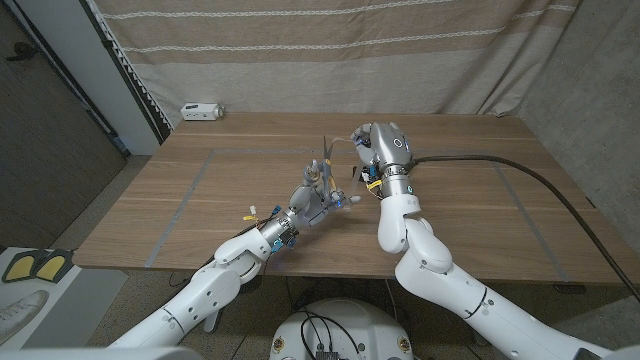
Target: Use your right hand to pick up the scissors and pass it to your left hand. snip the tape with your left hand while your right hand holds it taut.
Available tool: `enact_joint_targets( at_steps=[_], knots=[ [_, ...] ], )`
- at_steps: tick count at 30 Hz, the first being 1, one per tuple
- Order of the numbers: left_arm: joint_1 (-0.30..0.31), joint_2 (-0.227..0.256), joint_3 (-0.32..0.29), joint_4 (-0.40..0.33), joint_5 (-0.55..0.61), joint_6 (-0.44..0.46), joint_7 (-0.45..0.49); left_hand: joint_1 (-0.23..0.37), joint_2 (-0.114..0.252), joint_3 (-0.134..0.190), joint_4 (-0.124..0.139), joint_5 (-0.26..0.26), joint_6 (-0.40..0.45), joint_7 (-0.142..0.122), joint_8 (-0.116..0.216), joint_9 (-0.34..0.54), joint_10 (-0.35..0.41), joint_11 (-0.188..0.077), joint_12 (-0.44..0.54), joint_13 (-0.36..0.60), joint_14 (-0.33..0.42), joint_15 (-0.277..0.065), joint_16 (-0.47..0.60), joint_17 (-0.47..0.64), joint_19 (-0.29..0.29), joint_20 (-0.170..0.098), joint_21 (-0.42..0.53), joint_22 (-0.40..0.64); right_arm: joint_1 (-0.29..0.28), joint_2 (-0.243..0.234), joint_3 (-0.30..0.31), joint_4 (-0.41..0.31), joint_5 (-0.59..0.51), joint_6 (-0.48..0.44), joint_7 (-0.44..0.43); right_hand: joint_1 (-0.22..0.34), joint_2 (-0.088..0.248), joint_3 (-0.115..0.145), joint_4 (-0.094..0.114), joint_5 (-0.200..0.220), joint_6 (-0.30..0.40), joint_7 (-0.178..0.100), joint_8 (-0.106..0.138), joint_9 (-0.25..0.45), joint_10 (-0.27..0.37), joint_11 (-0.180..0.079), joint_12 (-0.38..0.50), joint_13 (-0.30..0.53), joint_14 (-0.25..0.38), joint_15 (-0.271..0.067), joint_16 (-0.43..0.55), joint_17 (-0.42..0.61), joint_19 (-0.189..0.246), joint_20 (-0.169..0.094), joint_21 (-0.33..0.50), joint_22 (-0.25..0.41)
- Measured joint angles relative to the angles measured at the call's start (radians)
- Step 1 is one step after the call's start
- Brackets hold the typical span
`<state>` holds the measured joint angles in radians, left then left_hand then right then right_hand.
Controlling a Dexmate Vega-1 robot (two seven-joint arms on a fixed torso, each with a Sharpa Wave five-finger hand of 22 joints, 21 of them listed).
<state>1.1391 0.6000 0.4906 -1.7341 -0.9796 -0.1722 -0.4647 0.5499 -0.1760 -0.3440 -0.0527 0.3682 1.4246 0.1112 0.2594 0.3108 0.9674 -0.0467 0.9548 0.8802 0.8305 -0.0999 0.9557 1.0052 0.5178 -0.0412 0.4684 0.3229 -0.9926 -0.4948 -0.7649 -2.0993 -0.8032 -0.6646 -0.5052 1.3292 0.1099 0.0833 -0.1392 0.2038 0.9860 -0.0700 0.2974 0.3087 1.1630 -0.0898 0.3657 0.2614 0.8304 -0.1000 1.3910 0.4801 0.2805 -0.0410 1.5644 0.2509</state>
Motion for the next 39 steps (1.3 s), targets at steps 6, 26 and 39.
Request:
enact_joint_targets(
  at_steps=[6, 26, 39],
  knots=[
    [-0.005, -0.005, 0.004, 0.003, 0.002, -0.004, -0.003, -0.001, -0.001, 0.0, 0.0, 0.0, 0.0, 0.0, 0.0, 0.0, 0.0, 0.0, 0.0, 0.001, 0.0, 0.0, 0.0, 0.002, 0.0, 0.0, 0.0, 0.0, -0.006, -0.004, 0.004, -0.006, 0.0, 0.001, -0.004, 0.0, 0.0, 0.0, 0.0, 0.0, 0.005, -0.006, 0.0, 0.0, 0.0, 0.0, -0.004, 0.0, 0.0, 0.0, 0.011, -0.003, 0.0, 0.0, 0.0, 0.0],
    [-0.013, -0.01, 0.012, 0.006, 0.012, -0.004, 0.003, -0.001, -0.001, 0.0, -0.008, 0.0, 0.0, 0.0, 0.0, 0.0, 0.0, 0.0, 0.0, -0.001, 0.0, 0.0, 0.0, -0.005, 0.0, 0.0, 0.0, 0.005, -0.023, -0.009, 0.013, -0.016, -0.002, 0.008, -0.025, 0.0, 0.0, 0.0, 0.0, 0.0, 0.0, -0.011, -0.008, 0.0, 0.005, -0.005, -0.015, 0.0, 0.002, -0.002, 0.026, -0.017, 0.0, 0.0, 0.004, -0.005],
    [-0.007, -0.005, 0.011, -0.008, 0.029, -0.007, 0.031, 0.005, 0.005, 0.007, -0.015, 0.001, 0.011, 0.011, 0.007, -0.008, 0.009, 0.009, 0.0, 0.001, 0.006, -0.002, 0.01, -0.004, 0.015, -0.01, 0.0, 0.005, -0.033, -0.008, 0.013, -0.024, -0.016, 0.013, -0.034, 0.0, 0.0, 0.0, 0.0, 0.0, 0.0, -0.011, -0.008, 0.0, 0.005, -0.005, -0.019, 0.001, 0.004, -0.004, 0.034, -0.026, 0.0, 0.0, 0.004, -0.005]
  ],
)
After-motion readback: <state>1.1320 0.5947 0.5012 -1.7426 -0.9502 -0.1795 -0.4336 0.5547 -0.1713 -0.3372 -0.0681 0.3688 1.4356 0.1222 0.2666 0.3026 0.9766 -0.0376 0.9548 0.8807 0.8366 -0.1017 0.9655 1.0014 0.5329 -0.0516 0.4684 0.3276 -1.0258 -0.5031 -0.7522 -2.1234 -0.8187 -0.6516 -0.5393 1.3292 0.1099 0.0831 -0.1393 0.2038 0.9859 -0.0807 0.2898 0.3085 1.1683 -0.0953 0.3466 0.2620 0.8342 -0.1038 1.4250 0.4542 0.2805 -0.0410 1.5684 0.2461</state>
